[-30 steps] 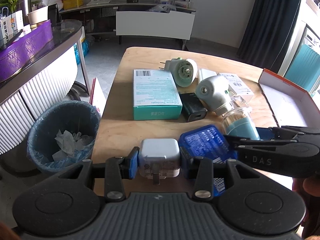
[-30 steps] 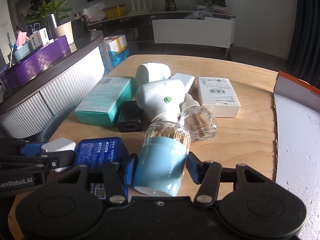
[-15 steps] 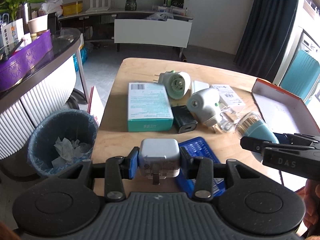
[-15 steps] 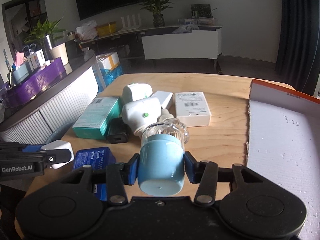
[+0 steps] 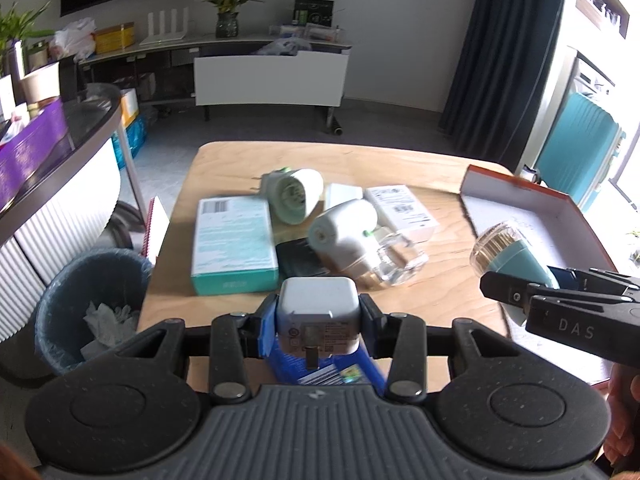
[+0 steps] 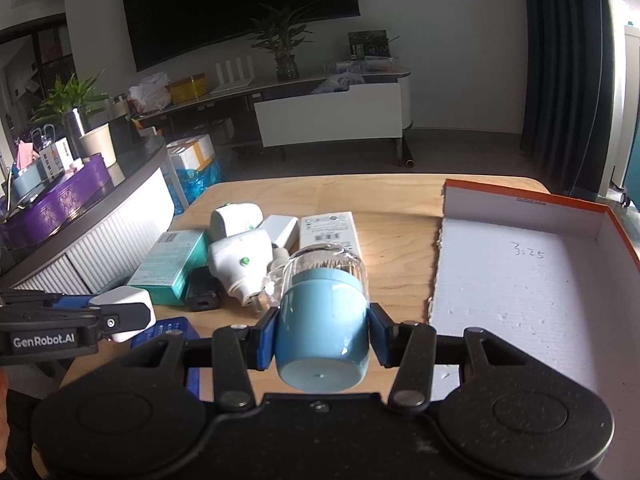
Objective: Organize rigid objects
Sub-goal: 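Carry the charger and blue container with both tools over the cardboard box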
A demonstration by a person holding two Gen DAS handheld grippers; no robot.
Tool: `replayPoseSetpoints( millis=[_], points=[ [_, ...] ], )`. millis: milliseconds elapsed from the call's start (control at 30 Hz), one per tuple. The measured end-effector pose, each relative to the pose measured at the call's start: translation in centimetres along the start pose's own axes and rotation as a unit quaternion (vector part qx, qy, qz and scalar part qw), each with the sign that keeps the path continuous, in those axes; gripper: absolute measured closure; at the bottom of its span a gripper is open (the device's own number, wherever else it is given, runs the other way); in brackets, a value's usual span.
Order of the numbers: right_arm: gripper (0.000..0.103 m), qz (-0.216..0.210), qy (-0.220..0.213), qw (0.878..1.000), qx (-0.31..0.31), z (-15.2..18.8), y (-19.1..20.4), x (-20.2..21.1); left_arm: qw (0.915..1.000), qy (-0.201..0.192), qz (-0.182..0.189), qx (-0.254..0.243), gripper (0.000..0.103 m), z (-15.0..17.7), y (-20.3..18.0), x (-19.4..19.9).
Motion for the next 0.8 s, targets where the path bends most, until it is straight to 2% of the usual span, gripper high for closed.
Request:
replayPoseSetpoints(
  millis=[800],
  points=[
    [0.046,0.039,-0.033,0.998,-0.032,-1.5,-5.0,3.7,0.9990,-0.010,0.036,-0.023,0.061,-2.3,-5.9,0.4]
  ],
)
Point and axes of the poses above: each gripper's, at about its wrist camera, not at the fingertips, and x roughly against the way its jaws point, y to its left, z to its underside, the point moved 9 cm from there along -x, roughly the way its jaws point, and after that the axes turned 11 degrees about -z, right-handed, at the moved point
